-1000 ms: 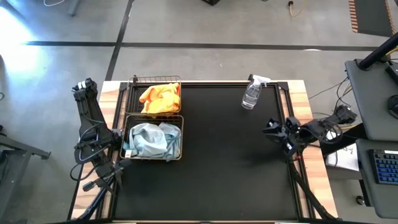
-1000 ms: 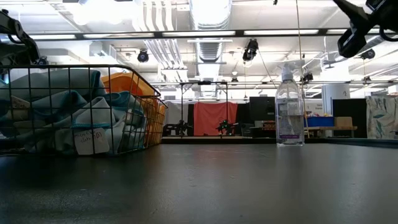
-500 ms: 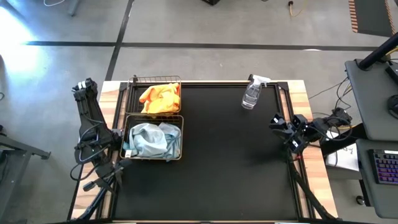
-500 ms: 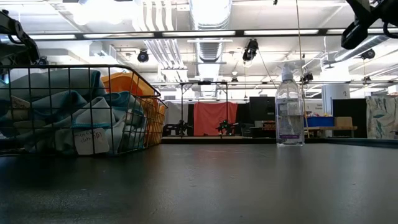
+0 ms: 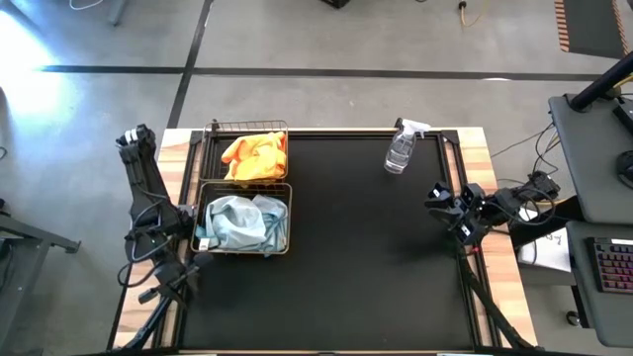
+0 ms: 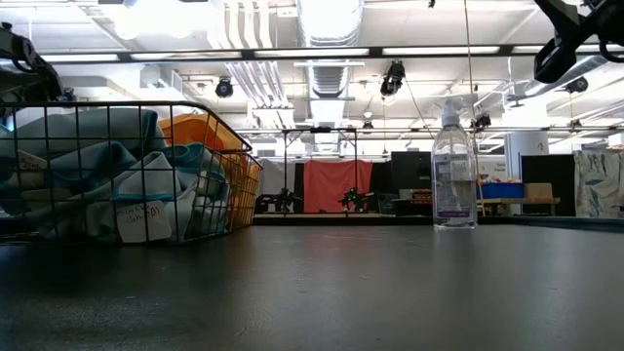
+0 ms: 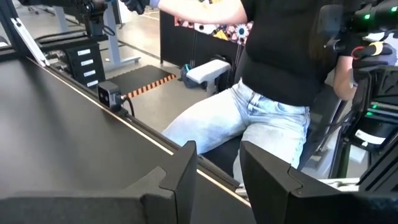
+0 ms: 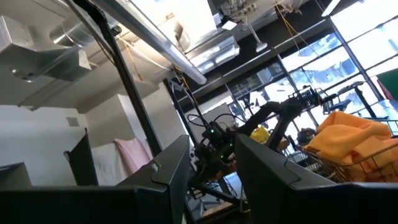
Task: Sort microfiber towel by color & place in baskets
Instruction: Return to Home Position
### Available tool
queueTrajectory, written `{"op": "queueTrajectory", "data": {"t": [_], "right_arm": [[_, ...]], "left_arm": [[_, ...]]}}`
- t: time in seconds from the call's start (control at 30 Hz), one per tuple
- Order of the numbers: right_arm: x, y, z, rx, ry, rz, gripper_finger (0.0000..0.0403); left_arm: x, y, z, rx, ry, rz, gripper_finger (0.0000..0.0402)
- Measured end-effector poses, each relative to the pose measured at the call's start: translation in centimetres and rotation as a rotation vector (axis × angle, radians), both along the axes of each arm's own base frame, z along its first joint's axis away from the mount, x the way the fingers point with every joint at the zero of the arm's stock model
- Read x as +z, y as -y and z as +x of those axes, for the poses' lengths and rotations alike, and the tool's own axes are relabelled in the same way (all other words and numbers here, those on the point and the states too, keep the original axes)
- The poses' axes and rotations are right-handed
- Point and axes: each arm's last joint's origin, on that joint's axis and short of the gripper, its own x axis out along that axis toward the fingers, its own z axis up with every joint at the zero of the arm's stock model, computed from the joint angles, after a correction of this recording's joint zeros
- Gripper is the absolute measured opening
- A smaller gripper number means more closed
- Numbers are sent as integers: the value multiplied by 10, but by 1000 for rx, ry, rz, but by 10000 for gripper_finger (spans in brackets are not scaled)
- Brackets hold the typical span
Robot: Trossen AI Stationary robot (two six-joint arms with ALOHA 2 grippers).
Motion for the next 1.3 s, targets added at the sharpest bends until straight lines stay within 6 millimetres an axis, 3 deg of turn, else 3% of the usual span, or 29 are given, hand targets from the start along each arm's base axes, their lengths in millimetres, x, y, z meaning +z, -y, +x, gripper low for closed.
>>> {"op": "queueTrajectory", "data": {"t": [0.27,0.5,1.3], "right_arm": [[-1,0,0,-1,-12,-6,123],[-2,0,1,1,-17,-4,123],[-3,-1,2,7,-36,-3,123]], "left_arm": [[-37,-3,-1,-7,11,-76,108],[-52,-10,-5,-25,27,-123,108],[-37,-24,-12,-128,113,-293,108]]}}
